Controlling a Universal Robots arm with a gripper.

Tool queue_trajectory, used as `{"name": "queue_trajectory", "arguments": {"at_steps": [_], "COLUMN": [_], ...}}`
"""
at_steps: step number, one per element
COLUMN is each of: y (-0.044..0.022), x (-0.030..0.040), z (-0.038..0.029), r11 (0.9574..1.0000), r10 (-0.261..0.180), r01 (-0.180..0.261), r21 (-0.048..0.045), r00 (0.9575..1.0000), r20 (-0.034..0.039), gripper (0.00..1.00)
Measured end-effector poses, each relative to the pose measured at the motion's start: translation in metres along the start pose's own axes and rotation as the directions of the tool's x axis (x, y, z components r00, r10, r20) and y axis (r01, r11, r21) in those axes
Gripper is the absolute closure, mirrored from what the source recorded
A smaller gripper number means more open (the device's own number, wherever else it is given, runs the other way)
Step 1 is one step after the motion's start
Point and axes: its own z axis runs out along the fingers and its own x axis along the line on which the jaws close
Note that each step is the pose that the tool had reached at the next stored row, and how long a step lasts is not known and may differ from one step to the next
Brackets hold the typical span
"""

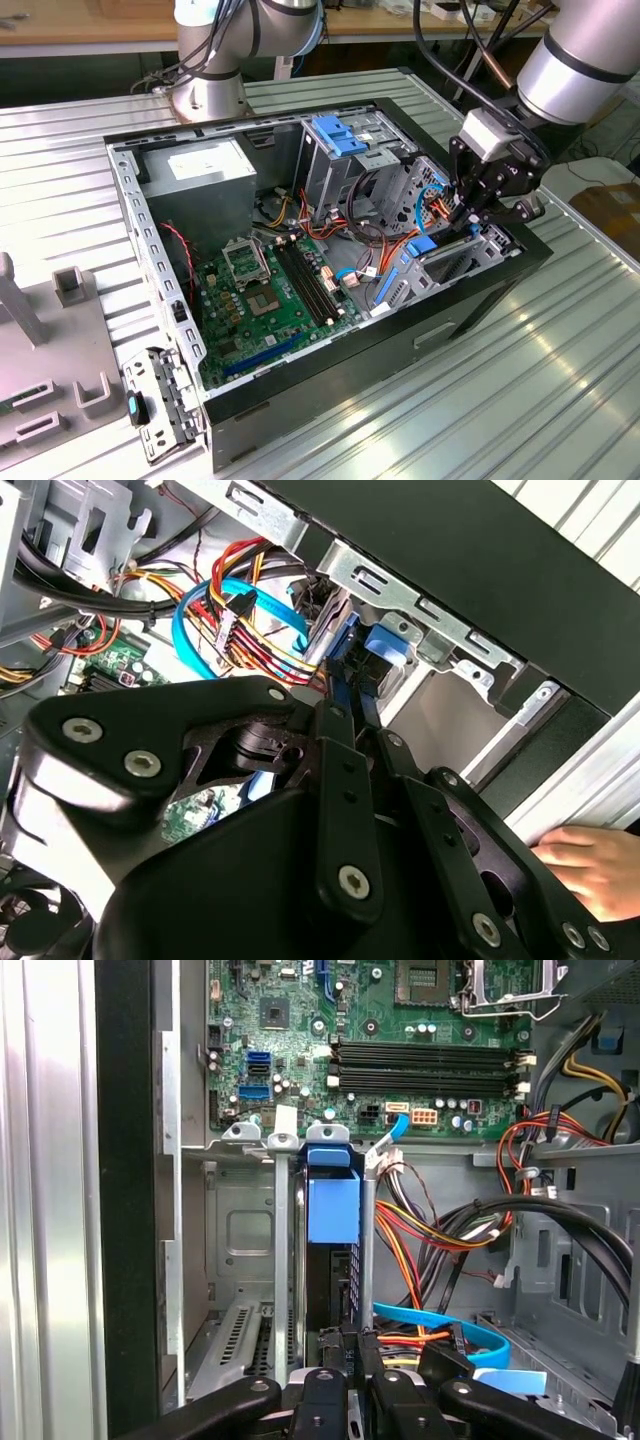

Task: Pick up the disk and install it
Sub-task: 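Insert the first disk wire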

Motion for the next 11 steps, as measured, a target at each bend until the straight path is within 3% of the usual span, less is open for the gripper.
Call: {"name": "queue_trajectory", "arguments": {"at_steps": [11], "y": [0.0002], "x": [0.0003], "z": [0.0049], "r11": [1.0000], "r10": [0.000], "r01": [0.000], "r21": [0.0001], "r00": [1.0000], "r20": [0.0046], "gripper": [0.82]}}
